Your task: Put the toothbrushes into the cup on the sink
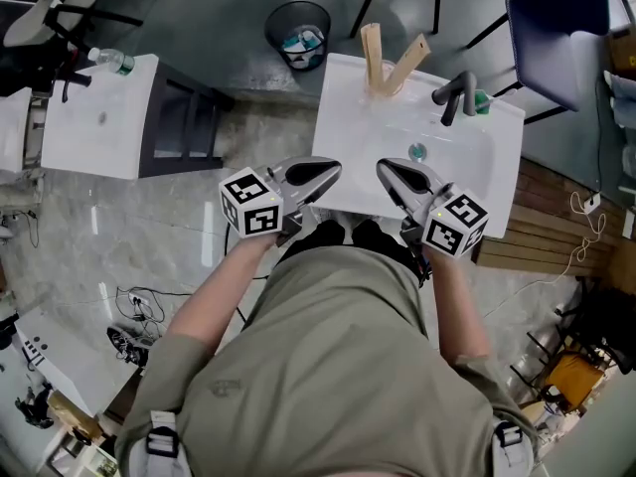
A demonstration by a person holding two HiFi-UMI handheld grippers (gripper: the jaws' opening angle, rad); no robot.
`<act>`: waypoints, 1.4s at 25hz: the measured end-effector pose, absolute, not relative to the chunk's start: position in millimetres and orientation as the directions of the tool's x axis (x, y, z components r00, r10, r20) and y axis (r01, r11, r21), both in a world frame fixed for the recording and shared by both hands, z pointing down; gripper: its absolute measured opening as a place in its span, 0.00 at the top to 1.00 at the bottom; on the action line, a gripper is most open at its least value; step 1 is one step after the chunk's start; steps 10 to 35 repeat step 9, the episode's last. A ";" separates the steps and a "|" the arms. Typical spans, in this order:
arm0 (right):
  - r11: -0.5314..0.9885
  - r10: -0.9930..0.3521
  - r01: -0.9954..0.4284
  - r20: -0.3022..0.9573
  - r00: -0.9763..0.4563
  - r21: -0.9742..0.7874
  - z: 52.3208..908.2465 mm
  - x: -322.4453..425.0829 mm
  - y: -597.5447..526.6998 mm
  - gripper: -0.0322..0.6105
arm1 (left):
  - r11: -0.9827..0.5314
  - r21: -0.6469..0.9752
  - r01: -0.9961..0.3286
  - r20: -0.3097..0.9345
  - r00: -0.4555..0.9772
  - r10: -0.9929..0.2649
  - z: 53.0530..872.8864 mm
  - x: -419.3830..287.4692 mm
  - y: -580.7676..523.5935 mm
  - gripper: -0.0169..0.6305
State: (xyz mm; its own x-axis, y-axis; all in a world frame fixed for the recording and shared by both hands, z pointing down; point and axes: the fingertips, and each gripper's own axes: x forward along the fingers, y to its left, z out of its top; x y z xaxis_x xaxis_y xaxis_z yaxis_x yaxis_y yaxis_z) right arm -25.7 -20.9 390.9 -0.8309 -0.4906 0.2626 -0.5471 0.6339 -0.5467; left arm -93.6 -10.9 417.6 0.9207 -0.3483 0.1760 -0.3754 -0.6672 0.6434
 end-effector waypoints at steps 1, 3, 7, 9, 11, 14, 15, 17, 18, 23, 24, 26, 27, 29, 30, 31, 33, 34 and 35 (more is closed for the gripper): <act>0.633 -0.490 -0.546 0.263 -0.831 -0.549 391.4 -25.4 -21.4 0.93 | -0.666 0.643 -0.377 0.178 0.920 -0.348 418.1 -93.4 -11.4 0.97; 0.630 -0.488 -0.547 0.266 -0.831 -0.551 391.3 -25.2 -22.8 0.93 | -0.664 0.645 -0.379 0.181 0.920 -0.349 419.1 -93.3 -12.5 0.97; 0.626 -0.487 -0.547 0.269 -0.831 -0.555 392.4 -23.6 -24.8 0.93 | -0.659 0.649 -0.380 0.184 0.919 -0.349 420.6 -92.2 -13.7 0.97; 0.624 -0.488 -0.547 0.269 -0.830 -0.557 392.9 -22.3 -25.5 0.93 | -0.657 0.651 -0.380 0.186 0.919 -0.347 421.3 -90.9 -14.1 0.97; 0.624 -0.488 -0.547 0.269 -0.830 -0.557 392.9 -22.3 -25.5 0.93 | -0.657 0.651 -0.380 0.186 0.919 -0.347 421.3 -90.9 -14.1 0.97; 0.624 -0.488 -0.547 0.269 -0.830 -0.557 392.9 -22.3 -25.5 0.93 | -0.657 0.651 -0.380 0.186 0.919 -0.347 421.3 -90.9 -14.1 0.97; 0.624 -0.488 -0.547 0.269 -0.830 -0.557 392.9 -22.3 -25.5 0.93 | -0.657 0.651 -0.380 0.186 0.919 -0.347 421.3 -90.9 -14.1 0.97; 0.624 -0.488 -0.547 0.269 -0.830 -0.557 392.9 -22.3 -25.5 0.93 | -0.657 0.651 -0.380 0.186 0.919 -0.347 421.3 -90.9 -14.1 0.97; 0.624 -0.488 -0.547 0.269 -0.830 -0.557 392.9 -22.3 -25.5 0.93 | -0.657 0.651 -0.380 0.186 0.919 -0.347 421.3 -90.9 -14.1 0.97; 0.624 -0.488 -0.547 0.269 -0.830 -0.557 392.9 -22.3 -25.5 0.93 | -0.657 0.651 -0.380 0.186 0.919 -0.347 421.3 -90.9 -14.1 0.97; 0.624 -0.488 -0.547 0.269 -0.830 -0.557 392.9 -22.3 -25.5 0.93 | -0.657 0.651 -0.380 0.186 0.919 -0.347 421.3 -90.9 -14.1 0.97; 0.624 -0.488 -0.547 0.269 -0.830 -0.557 392.9 -22.3 -25.5 0.93 | -0.657 0.651 -0.380 0.186 0.919 -0.347 421.3 -90.9 -14.1 0.97; 0.624 -0.488 -0.547 0.269 -0.830 -0.557 392.9 -22.3 -25.5 0.93 | -0.657 0.651 -0.380 0.186 0.919 -0.347 421.3 -90.9 -14.1 0.97; 0.624 -0.488 -0.547 0.269 -0.830 -0.557 392.9 -22.3 -25.5 0.93 | -0.657 0.651 -0.380 0.186 0.919 -0.347 421.3 -90.9 -14.1 0.97; 0.624 -0.488 -0.547 0.269 -0.830 -0.557 392.9 -22.3 -25.5 0.93 | -0.657 0.651 -0.380 0.186 0.919 -0.347 421.3 -90.9 -14.1 0.97; 0.624 -0.488 -0.547 0.269 -0.830 -0.557 392.9 -22.3 -25.5 0.93 | -0.657 0.651 -0.380 0.186 0.919 -0.347 421.3 -90.9 -14.1 0.97; 0.624 -0.488 -0.547 0.269 -0.830 -0.557 392.9 -22.3 -25.5 0.93 | -0.657 0.651 -0.380 0.186 0.919 -0.347 421.3 -90.9 -14.1 0.97; 0.624 -0.488 -0.547 0.269 -0.830 -0.557 392.9 -22.3 -25.5 0.93 | -0.657 0.651 -0.380 0.186 0.919 -0.347 421.3 -90.9 -14.1 0.97; 0.624 -0.488 -0.547 0.269 -0.830 -0.557 392.9 -22.3 -25.5 0.93 | -0.657 0.651 -0.380 0.186 0.919 -0.347 421.3 -90.9 -14.1 0.97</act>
